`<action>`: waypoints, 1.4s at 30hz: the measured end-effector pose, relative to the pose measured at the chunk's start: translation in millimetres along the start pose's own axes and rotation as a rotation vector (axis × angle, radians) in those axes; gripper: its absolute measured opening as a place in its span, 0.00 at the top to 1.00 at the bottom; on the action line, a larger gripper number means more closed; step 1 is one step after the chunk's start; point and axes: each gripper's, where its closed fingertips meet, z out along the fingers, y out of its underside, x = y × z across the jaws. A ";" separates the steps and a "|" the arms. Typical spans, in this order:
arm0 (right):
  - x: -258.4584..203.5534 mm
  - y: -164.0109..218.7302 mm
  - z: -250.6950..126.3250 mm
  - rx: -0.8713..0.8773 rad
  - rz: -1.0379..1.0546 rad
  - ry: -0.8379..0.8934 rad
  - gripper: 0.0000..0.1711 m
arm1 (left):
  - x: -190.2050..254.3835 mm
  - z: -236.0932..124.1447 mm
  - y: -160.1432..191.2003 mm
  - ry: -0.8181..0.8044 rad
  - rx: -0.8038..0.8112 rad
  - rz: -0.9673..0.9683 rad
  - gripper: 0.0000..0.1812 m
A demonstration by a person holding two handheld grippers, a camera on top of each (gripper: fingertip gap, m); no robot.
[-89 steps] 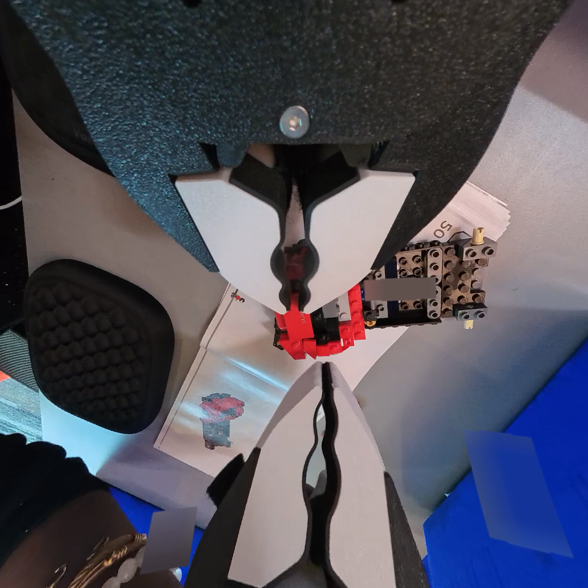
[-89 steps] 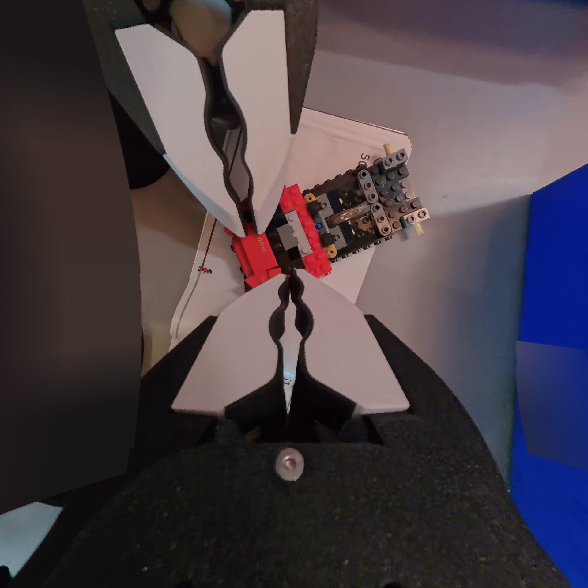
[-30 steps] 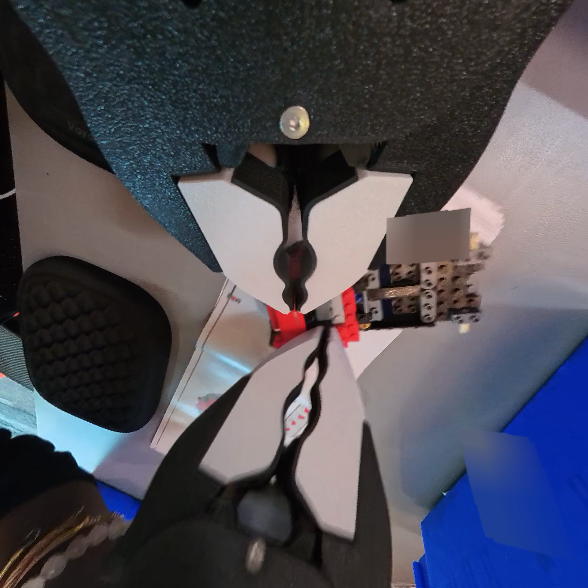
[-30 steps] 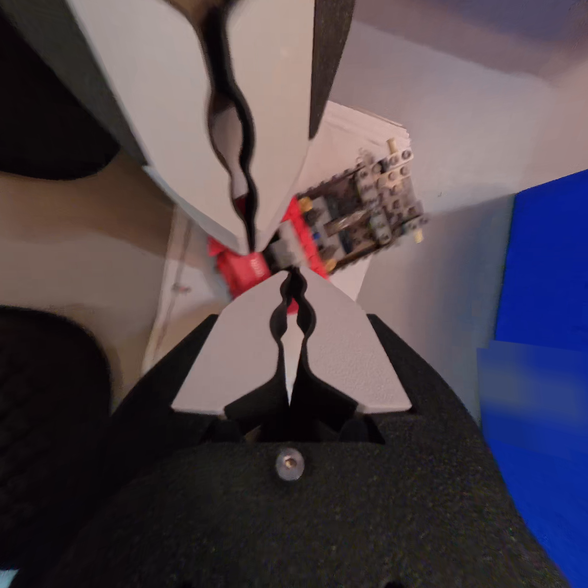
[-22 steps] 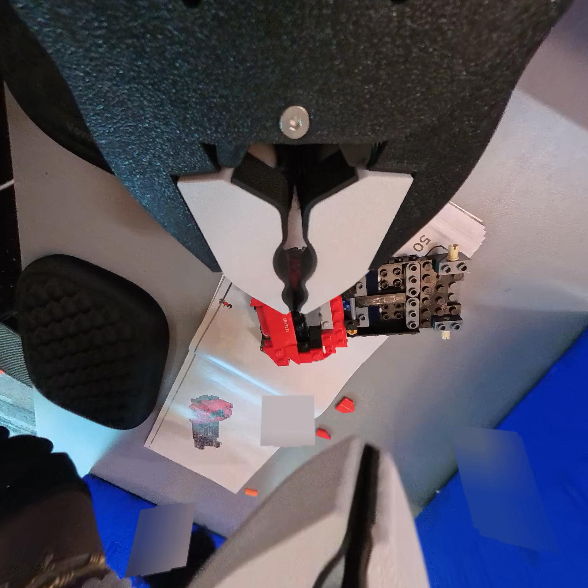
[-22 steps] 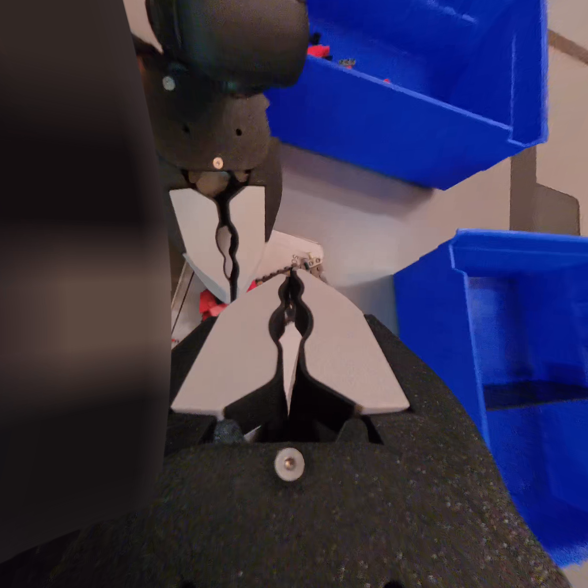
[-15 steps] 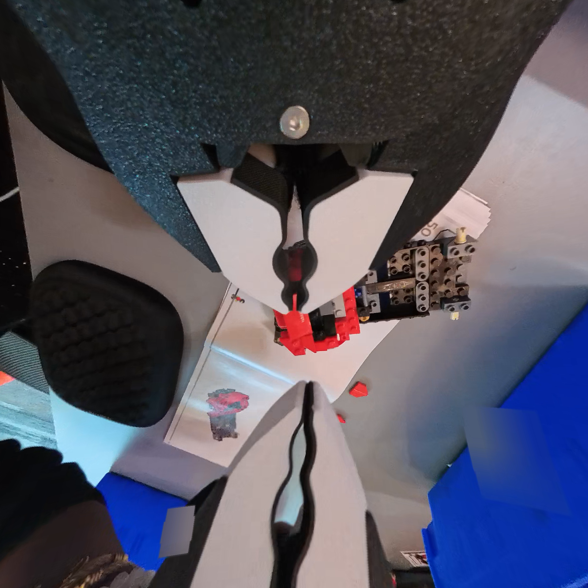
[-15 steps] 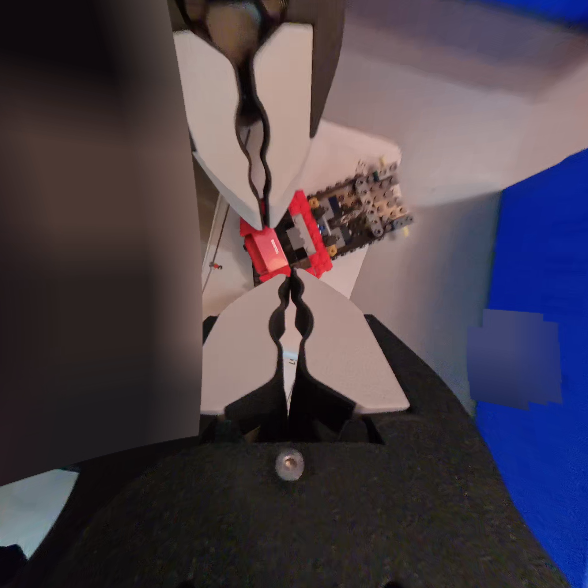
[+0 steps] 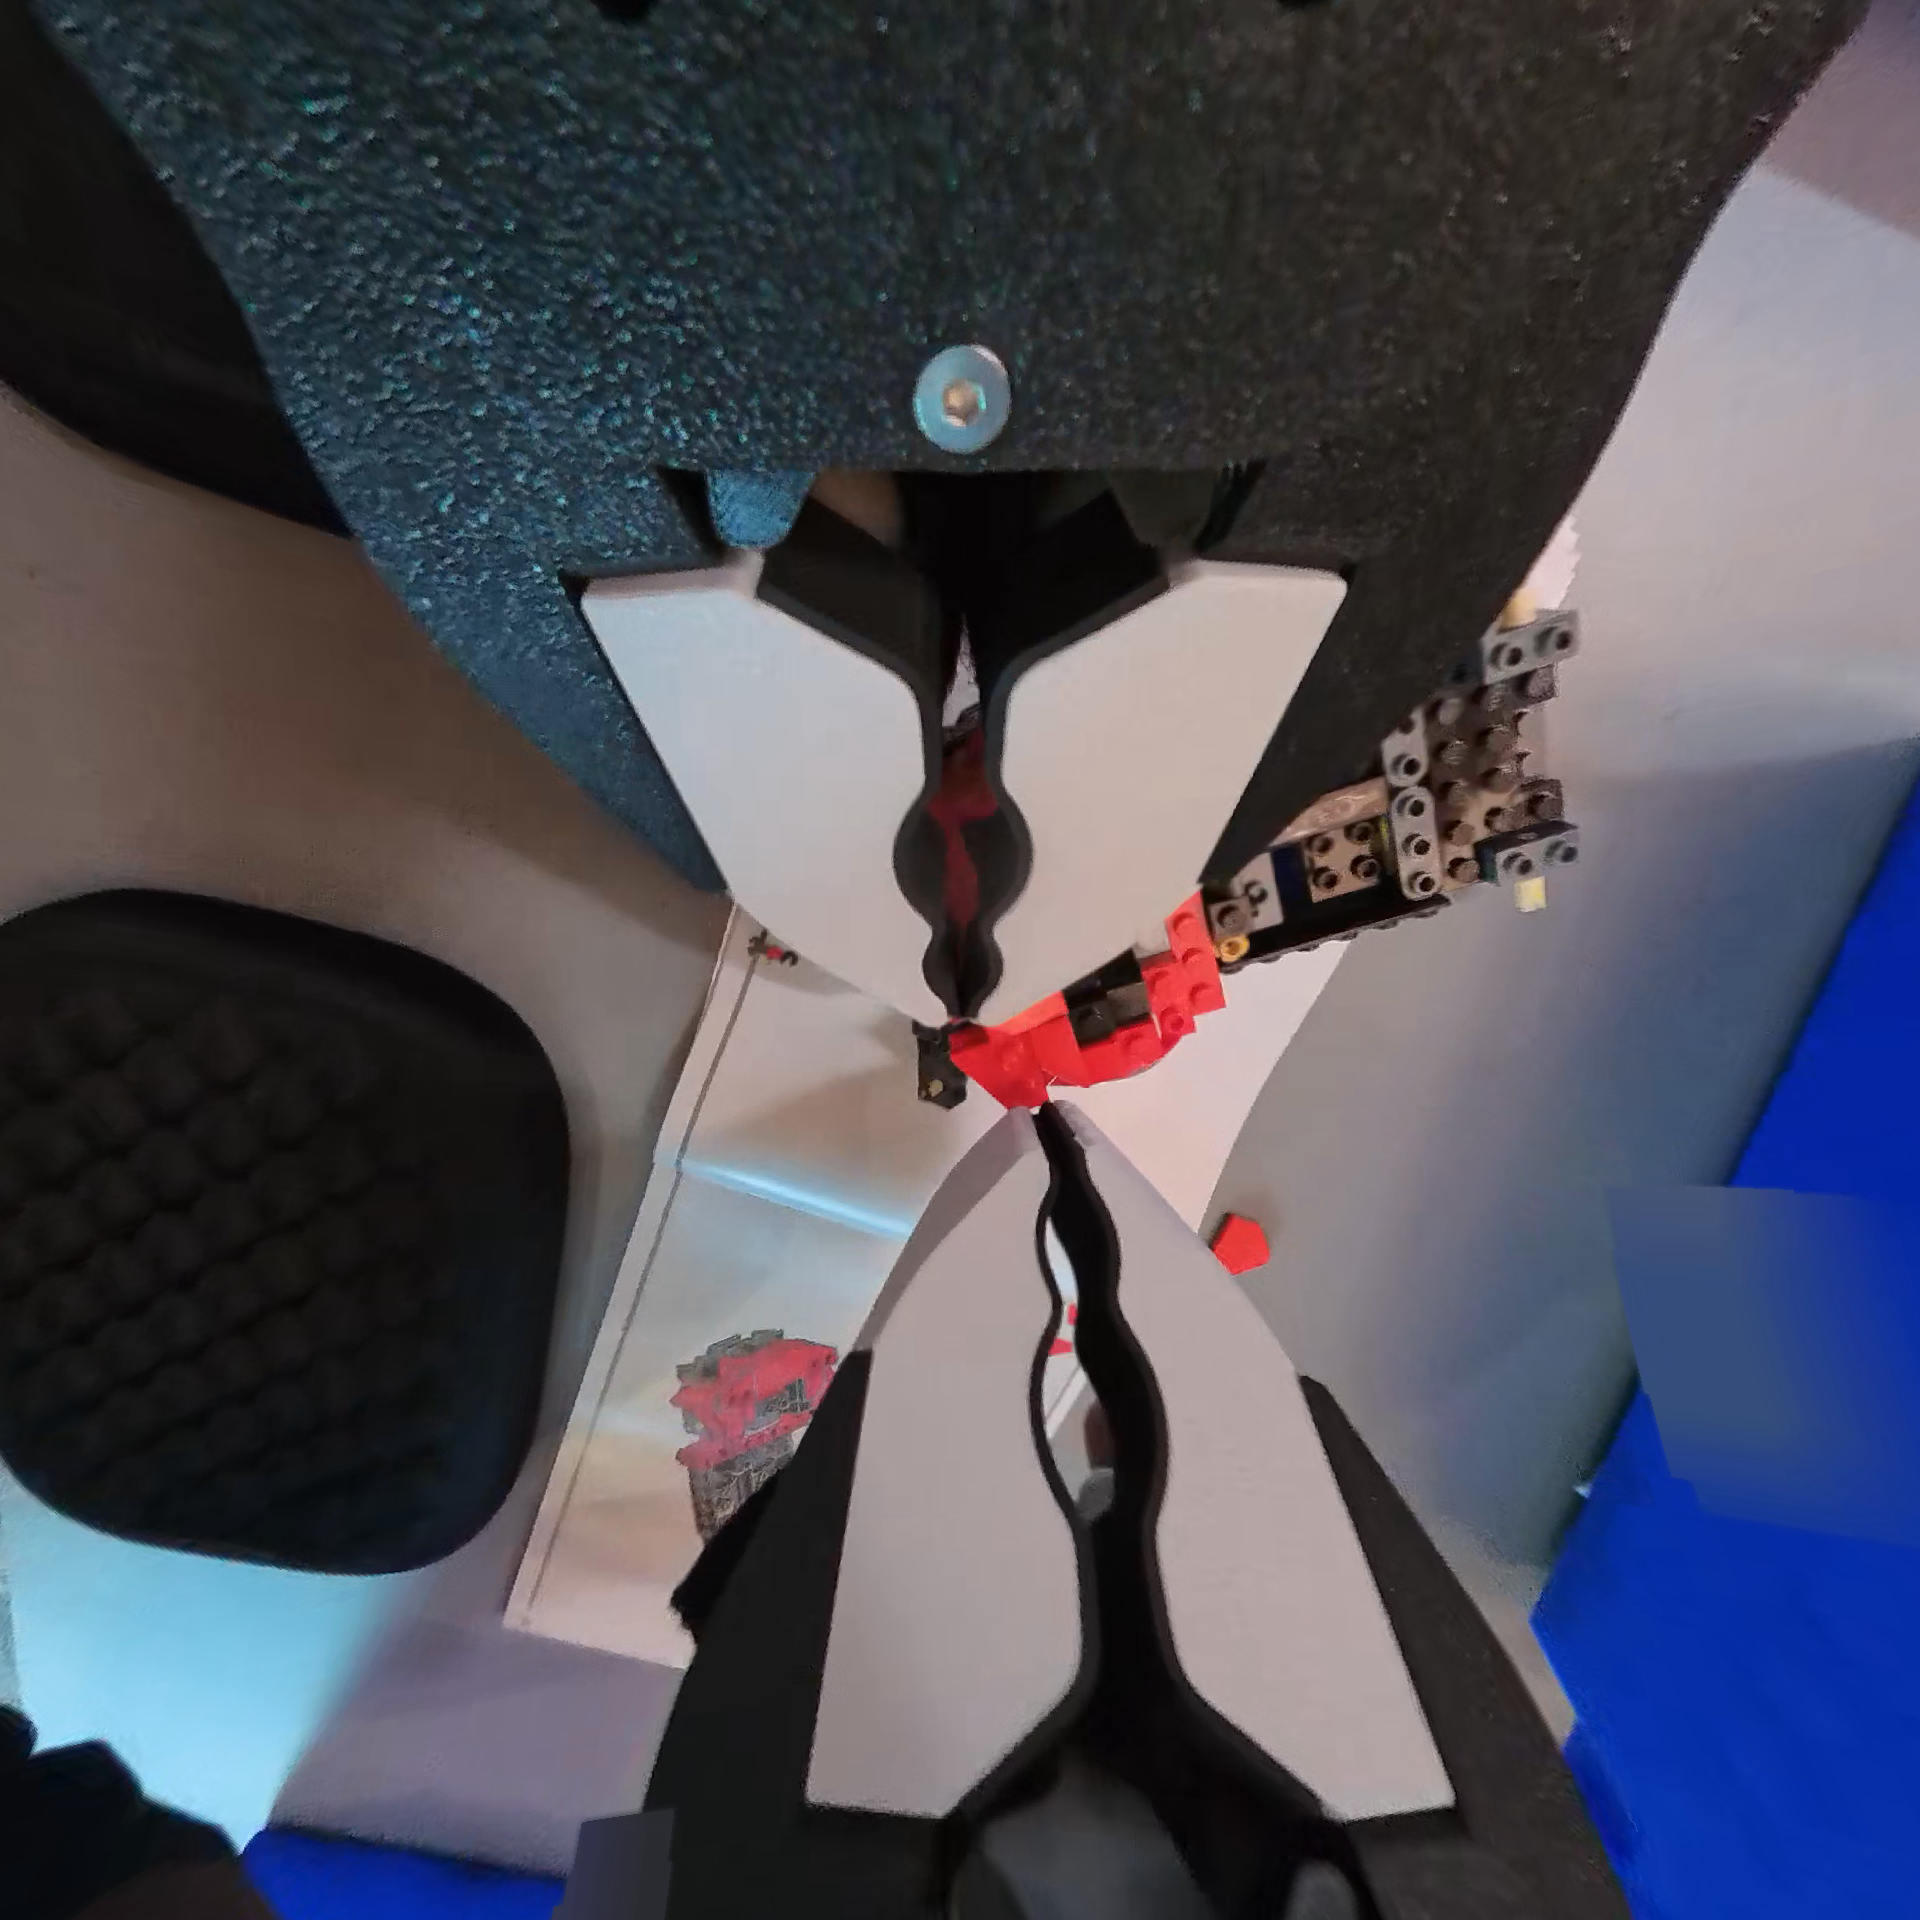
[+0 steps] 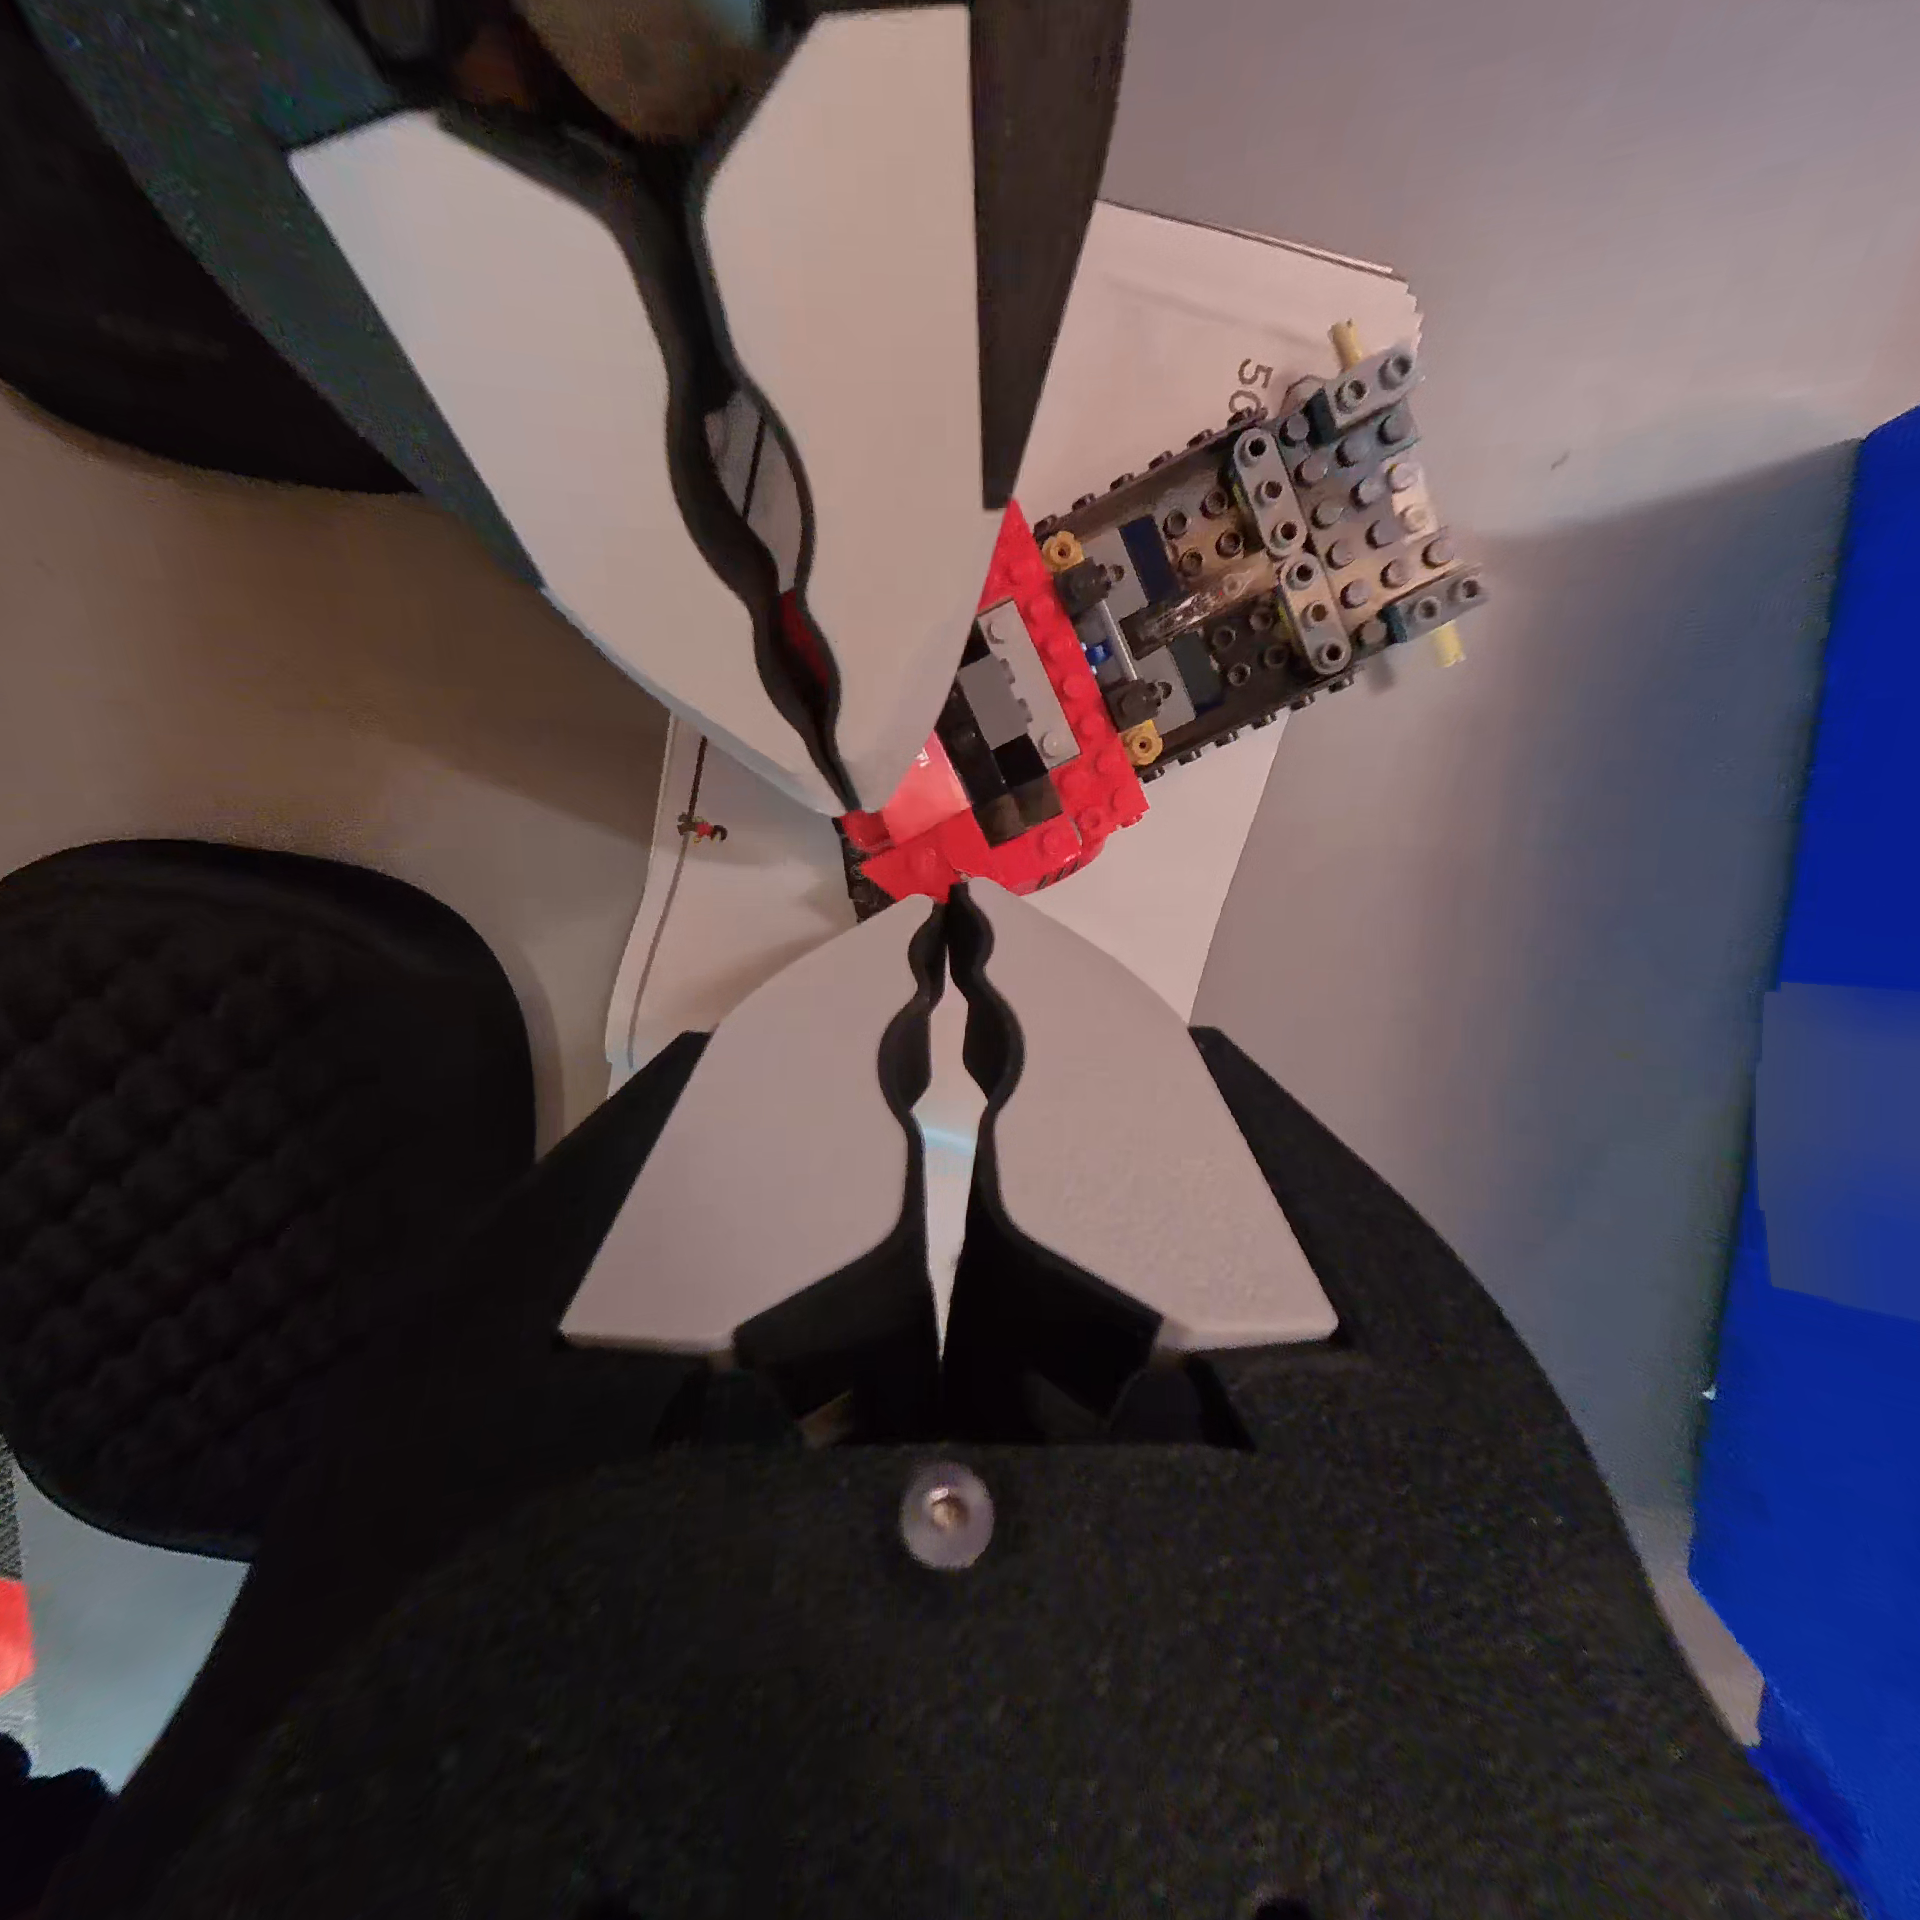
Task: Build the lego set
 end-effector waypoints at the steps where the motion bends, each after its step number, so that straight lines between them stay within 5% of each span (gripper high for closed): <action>1: 0.0 0.5 0.6 0.001 0.002 0.002 1.00 | 1.0 1.4 0.7 0.001 -0.005 -0.005 1.00; 10: 4.0 -9.7 1.2 0.043 0.006 0.015 1.00 | -1.9 0.2 2.0 0.024 0.016 -0.106 1.00; 42: -0.7 -14.7 9.8 -0.046 0.122 -0.011 1.00 | -1.9 1.9 3.9 -0.059 -0.035 0.004 1.00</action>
